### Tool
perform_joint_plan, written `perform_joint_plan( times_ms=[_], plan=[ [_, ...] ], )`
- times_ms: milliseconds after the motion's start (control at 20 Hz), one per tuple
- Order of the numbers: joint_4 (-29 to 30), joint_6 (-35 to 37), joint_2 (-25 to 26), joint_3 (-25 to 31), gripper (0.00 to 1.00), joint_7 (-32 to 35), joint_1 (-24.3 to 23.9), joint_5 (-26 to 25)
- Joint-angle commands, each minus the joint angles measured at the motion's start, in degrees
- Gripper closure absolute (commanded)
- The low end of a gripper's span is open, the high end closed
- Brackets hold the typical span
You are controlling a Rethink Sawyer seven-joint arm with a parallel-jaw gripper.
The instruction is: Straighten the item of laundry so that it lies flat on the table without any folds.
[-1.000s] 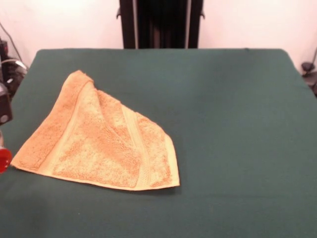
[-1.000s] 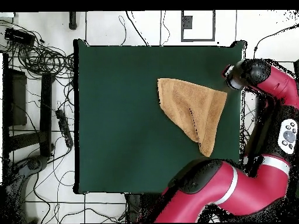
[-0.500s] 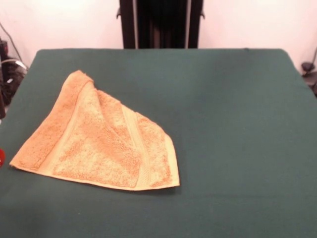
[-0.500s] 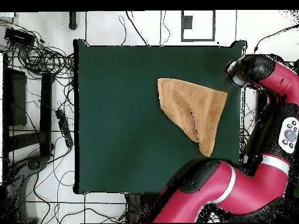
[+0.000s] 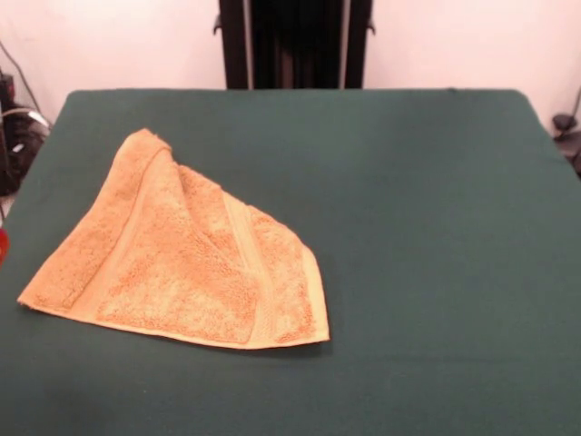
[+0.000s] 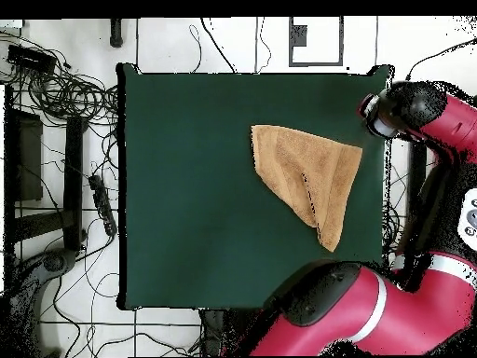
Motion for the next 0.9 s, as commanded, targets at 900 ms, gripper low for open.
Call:
perform_joint_plan(
  times_ms=[900],
  plan=[
    [29.09, -6.34, -9.22, -1.91, 1.00, 15.33, 7.82, 3.02]
  ],
)
